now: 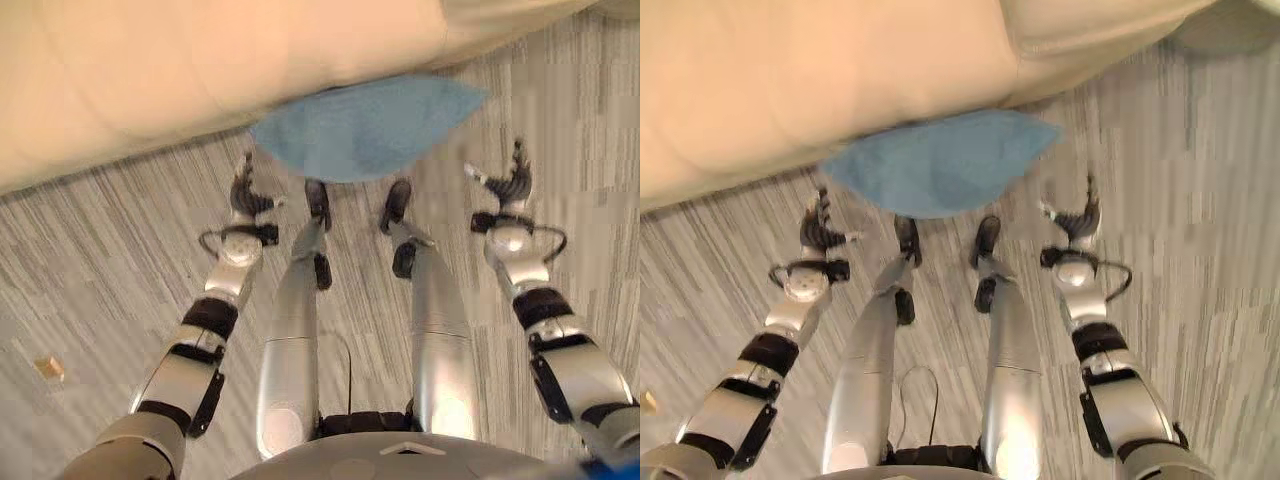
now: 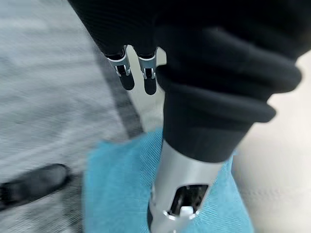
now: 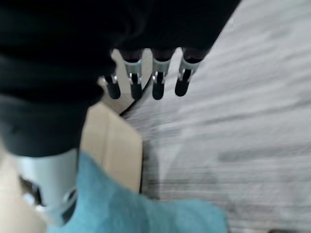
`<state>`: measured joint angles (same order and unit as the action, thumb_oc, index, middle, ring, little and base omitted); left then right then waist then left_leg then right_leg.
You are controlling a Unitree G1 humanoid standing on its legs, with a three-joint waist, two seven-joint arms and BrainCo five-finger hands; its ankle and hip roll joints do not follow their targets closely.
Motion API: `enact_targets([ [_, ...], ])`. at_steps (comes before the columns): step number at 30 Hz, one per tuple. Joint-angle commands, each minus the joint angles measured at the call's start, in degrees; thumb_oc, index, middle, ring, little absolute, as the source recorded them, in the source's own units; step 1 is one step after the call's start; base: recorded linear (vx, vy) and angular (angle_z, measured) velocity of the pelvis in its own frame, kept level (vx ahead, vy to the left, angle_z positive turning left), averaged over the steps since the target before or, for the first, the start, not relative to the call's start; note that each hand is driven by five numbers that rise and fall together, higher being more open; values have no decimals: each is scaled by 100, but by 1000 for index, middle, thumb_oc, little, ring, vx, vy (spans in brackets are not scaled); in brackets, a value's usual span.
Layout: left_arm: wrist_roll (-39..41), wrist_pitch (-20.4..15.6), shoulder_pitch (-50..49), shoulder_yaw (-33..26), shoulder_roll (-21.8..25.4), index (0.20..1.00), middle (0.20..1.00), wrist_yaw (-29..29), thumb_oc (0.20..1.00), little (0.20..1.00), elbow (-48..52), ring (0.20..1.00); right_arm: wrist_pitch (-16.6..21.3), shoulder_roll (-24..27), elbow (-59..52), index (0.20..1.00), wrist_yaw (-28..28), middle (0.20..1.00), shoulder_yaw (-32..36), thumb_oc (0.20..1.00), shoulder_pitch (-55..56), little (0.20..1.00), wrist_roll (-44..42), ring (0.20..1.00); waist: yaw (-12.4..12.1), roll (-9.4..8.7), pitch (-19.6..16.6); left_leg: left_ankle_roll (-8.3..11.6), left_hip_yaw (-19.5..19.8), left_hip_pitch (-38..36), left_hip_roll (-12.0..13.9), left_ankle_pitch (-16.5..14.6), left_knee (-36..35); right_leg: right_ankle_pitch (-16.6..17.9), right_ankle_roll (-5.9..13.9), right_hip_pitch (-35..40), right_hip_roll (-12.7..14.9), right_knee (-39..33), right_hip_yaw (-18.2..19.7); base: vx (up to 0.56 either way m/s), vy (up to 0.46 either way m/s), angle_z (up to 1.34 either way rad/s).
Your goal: Pick up all the scattered cushions and arrange them neatly on the sofa.
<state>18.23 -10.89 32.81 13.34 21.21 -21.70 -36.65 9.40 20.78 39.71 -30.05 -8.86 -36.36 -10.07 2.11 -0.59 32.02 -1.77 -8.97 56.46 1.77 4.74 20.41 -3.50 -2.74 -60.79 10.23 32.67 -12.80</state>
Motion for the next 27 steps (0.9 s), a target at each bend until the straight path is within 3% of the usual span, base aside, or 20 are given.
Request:
enact_targets([
  [1, 248, -359, -696, -66, -58, 1000, 1000, -413, 1000, 1000, 101, 1000, 426, 87, -368, 1000, -315, 1000, -211, 1000, 642, 1000, 45, 1000, 58, 19, -1178, 425, 503, 537, 194, -775, 404, 530, 1041, -167, 264, -1002, 344, -85, 31, -7],
  [12, 157, -424, 113, 68, 104, 1000, 1000, -789, 1000, 1000, 153, 1000, 459, 169, -437, 1000, -586, 1000, -509, 1000, -235, 1000, 397, 1000, 131, 27, -1263, 337, 621, 2156, 171, -871, 1194, 315, 1007, -1850, 270, 24, 520, 44, 6, 4],
  [17, 345, -480, 627, 292, 183, 1000, 1000, -733, 1000, 1000, 62, 1000, 787, 70, -596, 1000, -269, 1000, -591, 1000, -726, 1000, -323, 1000, 120, 70, -1444, 345, 650, 2689, 195, -903, 1458, 211, 1020, -2397, 305, 349, 567, 75, 12, 3],
  [27, 626, -467, 2202, 953, 13, 1000, 1000, -699, 1000, 1000, -396, 1000, 760, -601, 53, 1000, 56, 1000, -1516, 1000, -2190, 1000, -902, 1000, 60, 75, -1595, 375, 768, 3109, 180, -849, 1547, 178, 1048, -2786, 303, 470, 588, 33, -8, 1],
])
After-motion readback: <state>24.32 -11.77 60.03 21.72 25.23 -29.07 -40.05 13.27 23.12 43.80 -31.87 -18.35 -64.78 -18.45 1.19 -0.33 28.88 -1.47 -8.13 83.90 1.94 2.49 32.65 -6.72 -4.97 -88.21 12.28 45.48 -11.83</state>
